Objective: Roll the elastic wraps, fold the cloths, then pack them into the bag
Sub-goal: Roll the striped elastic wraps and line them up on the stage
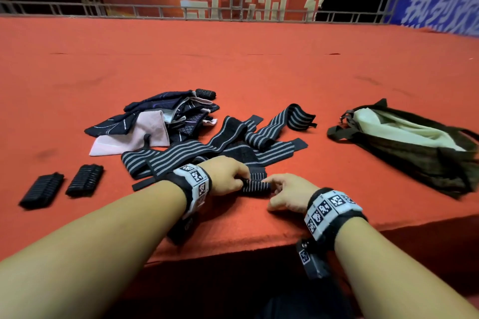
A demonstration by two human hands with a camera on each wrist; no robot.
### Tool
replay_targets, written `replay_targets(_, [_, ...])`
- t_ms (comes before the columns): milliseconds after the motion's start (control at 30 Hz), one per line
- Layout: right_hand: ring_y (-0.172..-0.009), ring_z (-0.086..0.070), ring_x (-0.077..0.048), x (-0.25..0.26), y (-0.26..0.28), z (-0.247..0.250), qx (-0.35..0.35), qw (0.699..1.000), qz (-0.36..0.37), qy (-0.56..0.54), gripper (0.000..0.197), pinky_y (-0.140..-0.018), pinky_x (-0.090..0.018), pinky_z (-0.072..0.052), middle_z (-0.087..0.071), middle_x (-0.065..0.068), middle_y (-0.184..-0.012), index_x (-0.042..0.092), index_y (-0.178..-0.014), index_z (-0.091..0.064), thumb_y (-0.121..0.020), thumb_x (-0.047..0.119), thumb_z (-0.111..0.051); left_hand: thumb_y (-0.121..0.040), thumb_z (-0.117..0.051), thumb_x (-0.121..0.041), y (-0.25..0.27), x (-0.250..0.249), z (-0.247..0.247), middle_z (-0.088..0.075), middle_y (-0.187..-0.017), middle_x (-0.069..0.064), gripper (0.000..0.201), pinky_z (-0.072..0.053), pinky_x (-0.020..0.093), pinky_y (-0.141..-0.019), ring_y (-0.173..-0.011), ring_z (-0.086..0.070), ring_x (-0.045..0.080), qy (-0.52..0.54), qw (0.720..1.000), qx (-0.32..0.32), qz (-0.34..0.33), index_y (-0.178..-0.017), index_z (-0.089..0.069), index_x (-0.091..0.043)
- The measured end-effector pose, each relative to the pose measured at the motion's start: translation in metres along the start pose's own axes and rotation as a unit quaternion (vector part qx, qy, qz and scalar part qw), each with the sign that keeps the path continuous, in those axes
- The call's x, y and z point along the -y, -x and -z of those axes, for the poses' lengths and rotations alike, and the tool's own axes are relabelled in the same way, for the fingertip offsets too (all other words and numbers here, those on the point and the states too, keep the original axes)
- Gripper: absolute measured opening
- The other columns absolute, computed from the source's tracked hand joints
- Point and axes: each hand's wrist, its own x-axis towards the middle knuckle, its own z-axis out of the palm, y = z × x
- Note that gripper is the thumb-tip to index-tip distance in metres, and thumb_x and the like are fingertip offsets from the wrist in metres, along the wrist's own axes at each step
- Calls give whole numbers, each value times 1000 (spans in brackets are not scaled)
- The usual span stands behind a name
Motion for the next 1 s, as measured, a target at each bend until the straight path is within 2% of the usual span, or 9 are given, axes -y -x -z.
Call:
replay_targets(167, [-79,-67,-11,1,-9,0,-45,997,9,58,5,-83,-32,-53,-74,9,-81,26,-89,-73,-85,27,-76,-94,-61,-20,-5,8,-4,-68,-94,-9,15,-48,26,-83,-87,-62,11,89,995,4,48,-106,-68,-26])
replay_targets(233, [-76,-66,-15,6,-14,-1,-66,996,-12,65,10,-76,-29,-51,-73,4,-81,21,-84,-72,-90,30,-71,-93,-59,-16,-8,10,-9,-68,-80,-1,8,-54,33,-72,-67,-63,16,201,975,-1,98,-98,-64,-21])
replay_targets(333, [-62,-55,-12,11,-21,0,-75,994,-50,67,24,-64,-27,-44,-63,3,-69,17,-72,-68,-91,31,-71,-93,-66,-13,-10,14,-15,-63,-66,9,7,-51,27,-53,-51,-58,17,334,934,-3,126,-92,-58,-14])
replay_targets(433, [-62,-54,-14,13,-28,3,-65,994,-84,35,30,-69,-28,-46,-62,2,-65,17,-63,-65,-87,32,-75,-87,-78,-29,-16,21,-19,-66,-65,2,20,-56,34,-62,-59,-62,16,303,943,-15,138,-88,-63,-15])
replay_targets(533, [-63,-56,-14,13,-31,8,-72,992,-104,26,34,-70,-29,-45,-65,0,-68,16,-70,-70,-86,45,-73,-85,-78,-40,-22,19,-17,-67,-68,-2,27,-58,36,-72,-62,-61,14,232,959,-28,160,-85,-65,-16])
replay_targets(733, [-80,-59,-19,21,-36,6,-69,982,-131,118,37,-76,-30,-45,-64,-2,-83,12,-90,-69,-94,48,-62,-87,-76,-43,-26,11,-7,-73,-66,-1,30,-54,24,-66,-50,-63,11,217,957,7,193,-75,-64,-18])
replay_targets(800, [-85,-61,-21,26,-38,5,-64,976,-147,146,40,-71,-28,-44,-66,-5,-93,10,-94,-69,-93,49,-62,-85,-78,-45,-27,11,-7,-75,-67,0,34,-58,27,-69,-52,-66,13,208,955,13,213,-74,-66,-15])
replay_targets(900, [-78,-58,-20,34,-43,3,-63,969,-167,172,33,-58,-27,-38,-64,-6,-92,12,-82,-62,-90,45,-64,-80,-81,-46,-28,10,-7,-73,-62,2,39,-63,36,-72,-50,-67,16,207,947,10,246,-71,-68,-11])
replay_targets(1000, [-97,-63,-23,40,-44,1,-64,962,-185,193,33,-74,-27,-45,-61,-5,-97,11,-102,-64,-93,43,-65,-79,-84,-42,-29,6,-4,-70,-56,3,39,-62,36,-62,-44,-64,19,224,937,11,269,-73,-68,-7])
